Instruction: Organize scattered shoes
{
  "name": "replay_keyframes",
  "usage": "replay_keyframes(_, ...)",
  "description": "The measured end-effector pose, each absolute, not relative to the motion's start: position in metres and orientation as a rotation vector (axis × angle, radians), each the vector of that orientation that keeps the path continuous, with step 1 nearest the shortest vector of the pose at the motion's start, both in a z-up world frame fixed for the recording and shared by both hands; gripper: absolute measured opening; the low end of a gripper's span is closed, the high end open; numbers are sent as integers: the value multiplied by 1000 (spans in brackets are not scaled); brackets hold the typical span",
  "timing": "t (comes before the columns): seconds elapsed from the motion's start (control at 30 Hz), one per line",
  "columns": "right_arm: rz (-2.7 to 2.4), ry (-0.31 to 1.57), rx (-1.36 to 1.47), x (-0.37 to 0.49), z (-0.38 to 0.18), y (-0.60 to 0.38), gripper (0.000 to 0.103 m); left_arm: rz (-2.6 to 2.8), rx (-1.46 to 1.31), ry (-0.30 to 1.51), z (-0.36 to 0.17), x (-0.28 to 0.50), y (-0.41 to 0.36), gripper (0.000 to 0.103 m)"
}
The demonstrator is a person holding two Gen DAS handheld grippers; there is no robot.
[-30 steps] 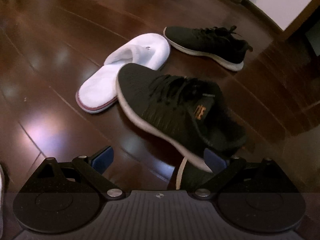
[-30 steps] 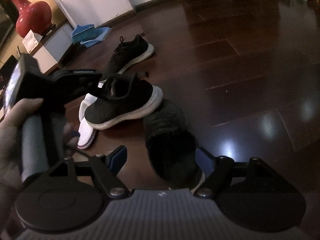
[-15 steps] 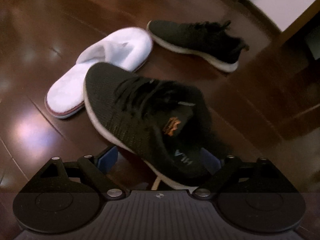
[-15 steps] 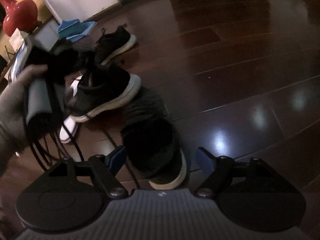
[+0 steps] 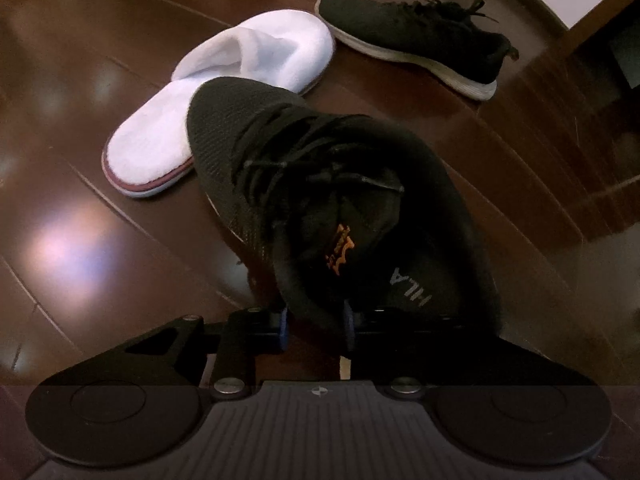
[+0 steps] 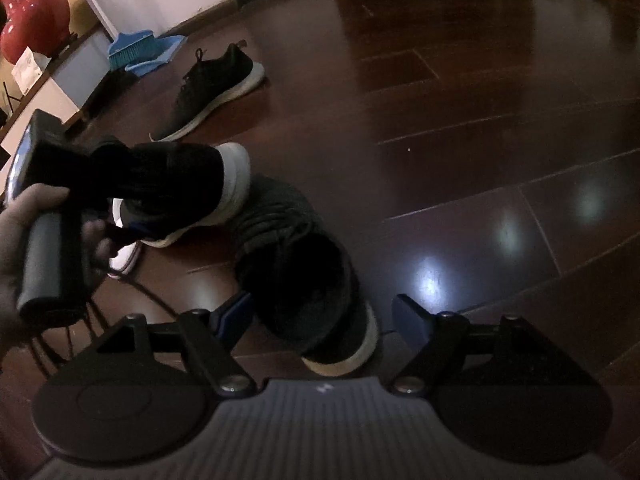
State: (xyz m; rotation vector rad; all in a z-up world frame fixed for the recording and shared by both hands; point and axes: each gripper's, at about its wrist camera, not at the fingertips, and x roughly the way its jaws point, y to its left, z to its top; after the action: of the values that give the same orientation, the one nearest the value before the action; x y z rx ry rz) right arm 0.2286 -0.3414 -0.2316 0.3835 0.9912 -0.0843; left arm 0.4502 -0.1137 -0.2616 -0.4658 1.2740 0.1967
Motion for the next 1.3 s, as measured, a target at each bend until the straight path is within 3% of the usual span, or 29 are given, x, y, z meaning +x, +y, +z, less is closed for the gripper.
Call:
replay_keyframes(0.63, -18, 1035, 329, 237, -242, -323, 79, 146, -331, 1294, -259, 415, -60, 20)
replay_keyframes(0.73, 3, 1034, 319, 242, -244, -316, 79, 145, -347, 1281, -268, 413, -60, 27)
replay_keyframes(0.77, 11, 1035, 306, 244, -245, -312, 79, 150, -355, 1275, -271, 413, -60, 38)
replay_keyframes(0.83, 20, 1040, 300, 244, -248, -308, 79, 164, -375, 1267, -277, 412, -59, 48)
replay_keyframes(0.97, 24, 1046, 316, 244, -254, -305, 79, 228, -460, 1264, -293, 414, -50, 58)
replay_keyframes(1.03, 22, 1047, 323, 244, -254, -305, 79, 244, -493, 1254, -297, 415, -48, 53)
replay_keyframes(1.07, 20, 1047, 326, 244, -255, -304, 79, 244, -506, 1250, -296, 417, -48, 41)
replay_keyframes(1.17, 17, 1049, 336, 243, -255, -304, 79, 281, -500, 1271, -292, 421, -50, 27)
replay_keyframes(1.3, 12, 1053, 329, 238, -254, -304, 79, 285, -473, 1284, -283, 423, -48, 21)
